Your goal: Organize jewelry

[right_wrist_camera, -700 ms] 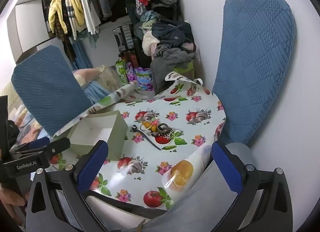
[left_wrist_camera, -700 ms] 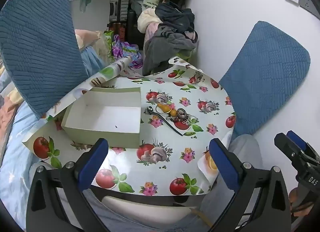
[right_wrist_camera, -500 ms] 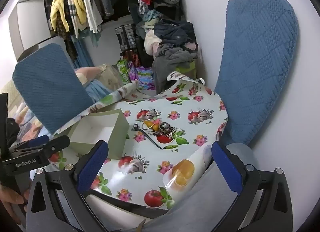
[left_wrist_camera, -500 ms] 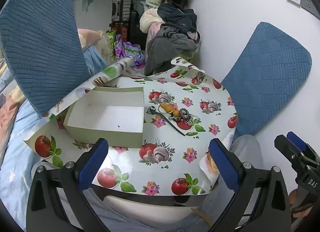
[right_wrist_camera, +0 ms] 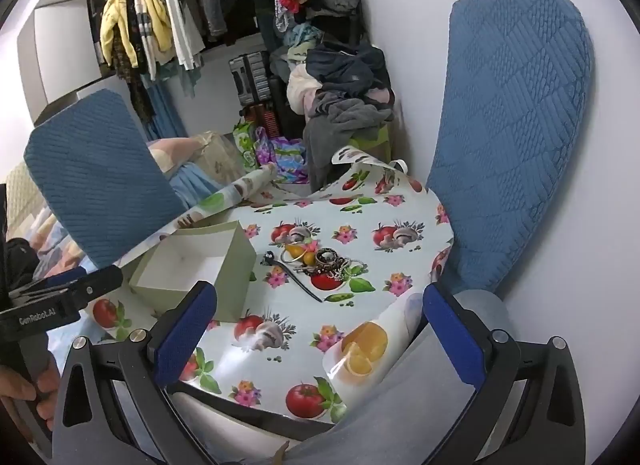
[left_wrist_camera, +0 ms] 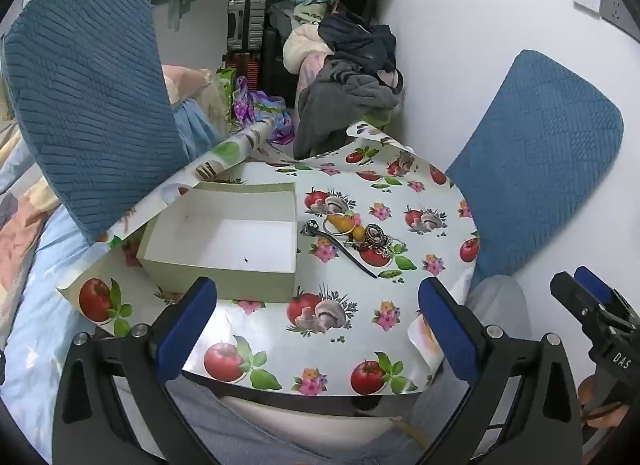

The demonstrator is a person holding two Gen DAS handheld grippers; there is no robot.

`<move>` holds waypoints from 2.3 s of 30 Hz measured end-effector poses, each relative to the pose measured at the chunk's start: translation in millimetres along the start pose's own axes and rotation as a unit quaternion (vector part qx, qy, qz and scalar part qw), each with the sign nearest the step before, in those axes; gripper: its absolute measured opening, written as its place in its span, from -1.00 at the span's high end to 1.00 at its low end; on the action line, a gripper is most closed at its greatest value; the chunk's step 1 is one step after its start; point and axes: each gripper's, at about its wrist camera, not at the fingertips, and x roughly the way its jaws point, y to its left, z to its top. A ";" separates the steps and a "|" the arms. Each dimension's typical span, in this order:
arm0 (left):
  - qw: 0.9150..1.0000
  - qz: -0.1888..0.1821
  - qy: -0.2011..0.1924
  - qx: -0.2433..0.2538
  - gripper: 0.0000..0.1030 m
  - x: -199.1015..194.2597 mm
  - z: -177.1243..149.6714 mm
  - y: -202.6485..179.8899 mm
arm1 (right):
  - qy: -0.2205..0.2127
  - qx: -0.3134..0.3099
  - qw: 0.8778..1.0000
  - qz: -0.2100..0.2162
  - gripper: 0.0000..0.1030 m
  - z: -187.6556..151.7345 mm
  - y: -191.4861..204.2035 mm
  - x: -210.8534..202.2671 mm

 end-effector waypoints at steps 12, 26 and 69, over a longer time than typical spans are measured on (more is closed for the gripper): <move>1.000 -0.008 -0.011 0.000 -0.95 -0.9 -5.1 -1.8 | -0.007 -0.014 1.000 -0.004 -1.00 -9.9 5.4 5.8; 1.000 -0.011 -0.008 0.009 -0.98 0.7 -8.7 -9.9 | -0.009 -0.005 1.000 -0.008 -1.00 -9.3 0.4 1.7; 1.000 -0.004 0.008 0.011 -0.98 28.8 -20.9 -24.9 | -0.003 -0.008 1.000 0.007 -0.61 -15.2 -11.7 31.7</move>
